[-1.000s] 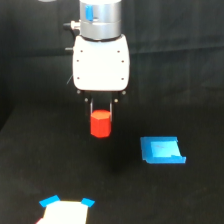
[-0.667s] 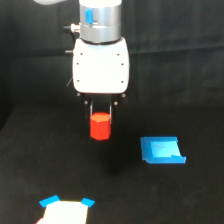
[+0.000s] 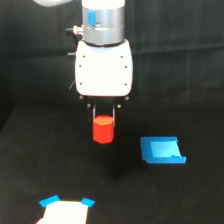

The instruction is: Pick up the red object from the table

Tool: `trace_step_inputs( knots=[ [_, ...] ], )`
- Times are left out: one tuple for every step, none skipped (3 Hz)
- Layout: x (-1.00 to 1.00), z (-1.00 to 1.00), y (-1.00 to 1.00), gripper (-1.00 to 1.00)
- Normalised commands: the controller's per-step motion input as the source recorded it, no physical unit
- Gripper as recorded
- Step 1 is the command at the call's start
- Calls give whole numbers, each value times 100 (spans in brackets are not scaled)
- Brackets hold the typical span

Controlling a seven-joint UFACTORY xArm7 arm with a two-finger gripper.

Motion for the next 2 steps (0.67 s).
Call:
trace_step_inputs(
  knots=[
    [-11,43,18,-100],
    [-32,-11,-10,-100]
  ],
)
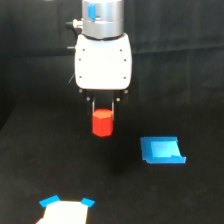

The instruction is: Pick up the red object from the table

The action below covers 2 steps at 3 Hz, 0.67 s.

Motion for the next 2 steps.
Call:
trace_step_inputs(
  knots=[
    [-31,-17,39,-81],
    [18,2,-20,-99]
  ],
)
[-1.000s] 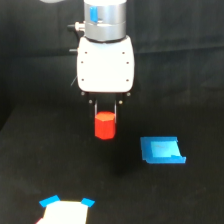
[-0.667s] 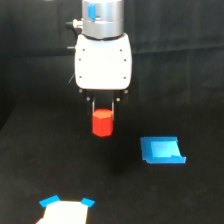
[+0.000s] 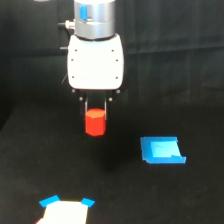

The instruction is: Pick up the red object from the table

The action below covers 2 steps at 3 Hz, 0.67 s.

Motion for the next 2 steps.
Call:
trace_step_inputs(
  knots=[
    [4,28,22,-66],
    [-14,9,3,-81]
  ],
)
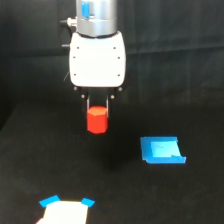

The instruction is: Pick up the red object from the table

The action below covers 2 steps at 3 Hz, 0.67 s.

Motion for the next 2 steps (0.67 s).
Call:
trace_step_inputs(
  knots=[
    [18,-22,-9,-100],
    [5,26,61,-78]
  ],
)
